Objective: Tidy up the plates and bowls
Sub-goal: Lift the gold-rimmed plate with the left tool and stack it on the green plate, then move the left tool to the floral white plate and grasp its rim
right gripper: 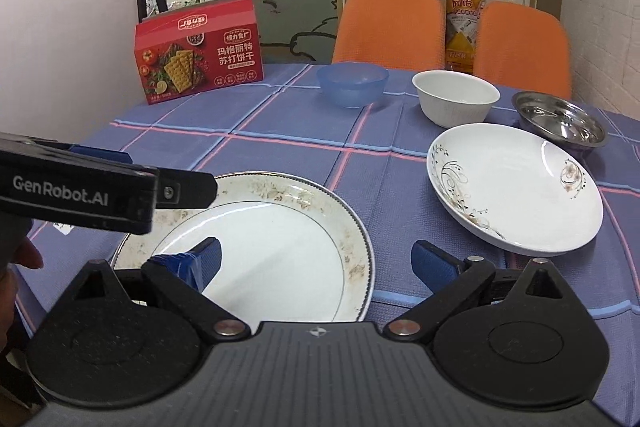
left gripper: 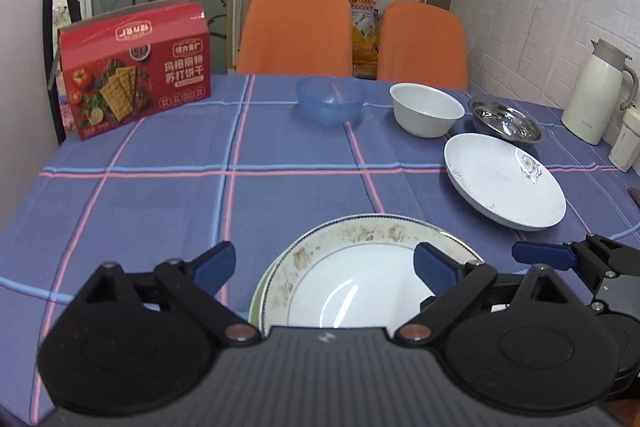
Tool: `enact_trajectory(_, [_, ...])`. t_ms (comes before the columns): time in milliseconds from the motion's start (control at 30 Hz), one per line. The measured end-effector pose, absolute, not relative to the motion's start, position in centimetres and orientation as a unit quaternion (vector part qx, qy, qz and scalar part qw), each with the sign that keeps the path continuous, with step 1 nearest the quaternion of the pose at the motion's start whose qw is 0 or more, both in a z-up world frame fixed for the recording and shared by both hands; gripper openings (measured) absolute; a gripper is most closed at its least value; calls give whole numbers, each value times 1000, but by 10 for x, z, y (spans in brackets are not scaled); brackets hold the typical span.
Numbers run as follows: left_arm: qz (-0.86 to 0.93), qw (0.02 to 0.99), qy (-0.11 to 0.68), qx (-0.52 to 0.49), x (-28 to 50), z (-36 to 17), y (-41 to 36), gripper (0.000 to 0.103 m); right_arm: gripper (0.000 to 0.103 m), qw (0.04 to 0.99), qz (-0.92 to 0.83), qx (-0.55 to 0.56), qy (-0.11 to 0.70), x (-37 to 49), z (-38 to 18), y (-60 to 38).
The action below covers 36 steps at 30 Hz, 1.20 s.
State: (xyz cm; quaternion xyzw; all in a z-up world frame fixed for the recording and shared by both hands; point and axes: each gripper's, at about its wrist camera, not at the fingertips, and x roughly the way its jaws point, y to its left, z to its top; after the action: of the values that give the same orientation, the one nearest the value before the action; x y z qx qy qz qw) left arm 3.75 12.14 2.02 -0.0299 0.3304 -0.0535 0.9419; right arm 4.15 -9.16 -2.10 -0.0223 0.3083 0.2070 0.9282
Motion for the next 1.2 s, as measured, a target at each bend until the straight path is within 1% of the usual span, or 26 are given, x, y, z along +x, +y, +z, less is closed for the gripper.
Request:
enact_trajectory(167, [-73, 939, 336, -32, 45, 19, 107, 96, 89, 929, 182, 20, 322, 43, -23, -126])
enact_trajectory(333, [-106, 932, 346, -39, 60, 19, 84, 96, 90, 941, 125, 58, 309, 41, -19, -175])
enact_trajectory(567, [-117, 923, 366, -31, 96, 22, 55, 96, 89, 941, 82, 114, 308, 62, -23, -230])
enact_trajectory(800, [-141, 920, 367, -2, 184, 58, 7, 98, 89, 931, 97, 157, 316, 71, -35, -251])
enact_trajectory(867, [-141, 915, 379, 7, 211, 58, -12, 98, 89, 926, 99, 172, 321, 72, -39, -257])
enact_trajectory(933, [-135, 904, 406, 9, 218, 48, -18, 98, 89, 924, 102, 173, 324, 69, -39, -261])
enact_trajectory(1033, [-147, 902, 406, 19, 202, 29, -14, 98, 89, 930, 102, 160, 315, 70, -37, -267])
enact_trajectory(1133, [-145, 894, 425, 14, 202, 14, -14, 98, 89, 934, 100, 143, 311, 93, -31, -268])
enact_trajectory(1200, [-146, 891, 430, 8, 206, 10, -17, 98, 89, 940, 98, 109, 308, 110, -26, -262])
